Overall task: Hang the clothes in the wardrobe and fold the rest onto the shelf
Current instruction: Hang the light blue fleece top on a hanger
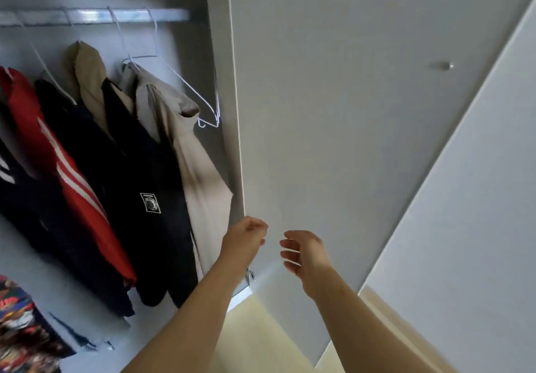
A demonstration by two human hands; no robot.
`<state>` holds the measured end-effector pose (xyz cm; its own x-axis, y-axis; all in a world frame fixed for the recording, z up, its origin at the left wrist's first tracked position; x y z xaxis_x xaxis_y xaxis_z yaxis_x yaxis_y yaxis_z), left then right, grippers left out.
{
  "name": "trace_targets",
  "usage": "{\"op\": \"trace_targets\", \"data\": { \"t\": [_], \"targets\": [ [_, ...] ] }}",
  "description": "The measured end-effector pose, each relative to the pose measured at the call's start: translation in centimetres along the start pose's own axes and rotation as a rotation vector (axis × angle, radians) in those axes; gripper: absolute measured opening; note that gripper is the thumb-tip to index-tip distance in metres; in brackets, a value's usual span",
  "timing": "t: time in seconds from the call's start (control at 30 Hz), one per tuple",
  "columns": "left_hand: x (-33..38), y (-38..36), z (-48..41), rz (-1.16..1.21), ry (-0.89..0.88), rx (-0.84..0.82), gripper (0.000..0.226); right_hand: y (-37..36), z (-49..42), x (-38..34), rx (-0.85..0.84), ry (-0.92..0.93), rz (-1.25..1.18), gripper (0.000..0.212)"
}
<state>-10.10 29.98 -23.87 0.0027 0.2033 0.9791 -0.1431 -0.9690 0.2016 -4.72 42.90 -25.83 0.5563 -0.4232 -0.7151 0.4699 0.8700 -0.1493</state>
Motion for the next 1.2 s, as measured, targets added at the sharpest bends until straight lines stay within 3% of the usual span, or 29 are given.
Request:
{"op": "trace_targets", "data": {
  "t": [0.3,0.5,0.67,1.0,1.2],
  "targets": [
    [-2.6,-9.1,8.7,-0.126,0.006,-0.442,0.016,9.8,5.1,11.5,0.272,-0.112,-0.353,0.007],
    [-5.4,-17.9,20.0,-0.193,0.051,-0.871,0.011,18.7,12.8,21.1,0.532,-0.143,-0.668,0.008],
    [-5.0,-24.4,32.3,-0.25,-0.007,-1.14,0.008,26.4,21.4,29.1,0.692,-0.116,-0.903,0.006],
    [-2.2,-38.0,60.6,-0.219,-0.075,-1.48,0.018,44.1,43.9,44.3,1.027,-0.016,-1.214,0.01],
    [-1.6,-41.7,78.3,-0.238,-0.081,-1.747,0.018,50.4,54.7,53.2,1.154,0.044,-1.423,0.008]
  ]
}}
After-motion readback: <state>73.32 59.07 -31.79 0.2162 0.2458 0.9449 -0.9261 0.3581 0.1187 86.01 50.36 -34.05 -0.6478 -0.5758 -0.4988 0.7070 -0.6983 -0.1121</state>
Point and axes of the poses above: each hand's wrist, its own z-axis away from the middle knuckle, its own y-axis out of the back of the hand, x = y × z, the point moved 6 cm from there along -z, towards the middle knuckle, and after that the axes turned 13 degrees about -y, right-handed, at the moved point
